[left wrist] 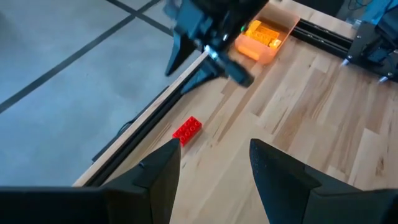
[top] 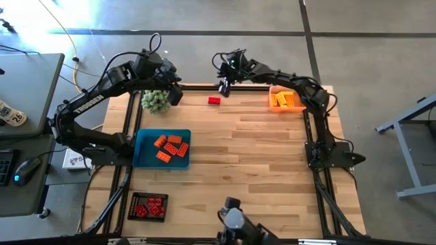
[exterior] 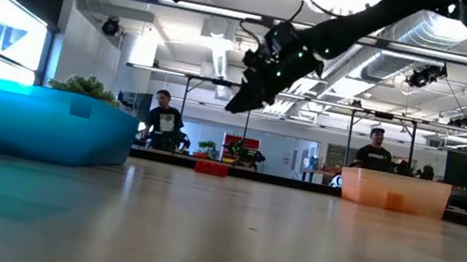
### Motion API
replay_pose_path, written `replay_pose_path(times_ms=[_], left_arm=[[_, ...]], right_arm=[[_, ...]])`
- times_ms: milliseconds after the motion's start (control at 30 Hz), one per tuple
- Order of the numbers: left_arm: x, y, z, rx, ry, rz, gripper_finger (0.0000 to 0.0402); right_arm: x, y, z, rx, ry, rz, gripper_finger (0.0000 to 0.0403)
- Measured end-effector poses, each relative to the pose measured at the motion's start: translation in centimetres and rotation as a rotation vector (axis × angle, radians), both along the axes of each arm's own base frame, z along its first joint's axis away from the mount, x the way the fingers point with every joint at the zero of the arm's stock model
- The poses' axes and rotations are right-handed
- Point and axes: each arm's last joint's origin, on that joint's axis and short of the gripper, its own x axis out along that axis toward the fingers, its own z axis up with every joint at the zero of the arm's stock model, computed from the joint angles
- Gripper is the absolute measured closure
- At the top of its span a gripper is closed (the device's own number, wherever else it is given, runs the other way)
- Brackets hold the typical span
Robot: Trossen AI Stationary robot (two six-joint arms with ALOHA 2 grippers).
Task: Sort & place blocks by color
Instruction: Put the red game piece into the black bin
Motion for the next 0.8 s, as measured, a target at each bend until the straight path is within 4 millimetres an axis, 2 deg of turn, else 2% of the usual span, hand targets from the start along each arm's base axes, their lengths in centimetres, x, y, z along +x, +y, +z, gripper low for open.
replay_pose_path(times_ms=[200,400,633,800], left_arm=[[0.1,0.1,-0.1,0.002,0.002,0.002,0.0222],[0.4,0.3,-0.3,-0.005,0.009,0.003,0.0222],[0.4,0.3,-0.3,-0.006,0.01,0.003,0.0222],[0.4,0.3,-0.3,-0.005,0.01,0.002,0.0222]], right_arm=[[0.7,-0.8,-4.0,0.062,0.055,0.019,0.0203],[1.0,-0.8,-6.9,0.14,0.104,0.049,0.0203],[1.5,-0.3,-7.5,0.182,0.1,0.056,0.0203],[2.3,1.1,-7.6,0.179,0.124,0.072,0.0203]])
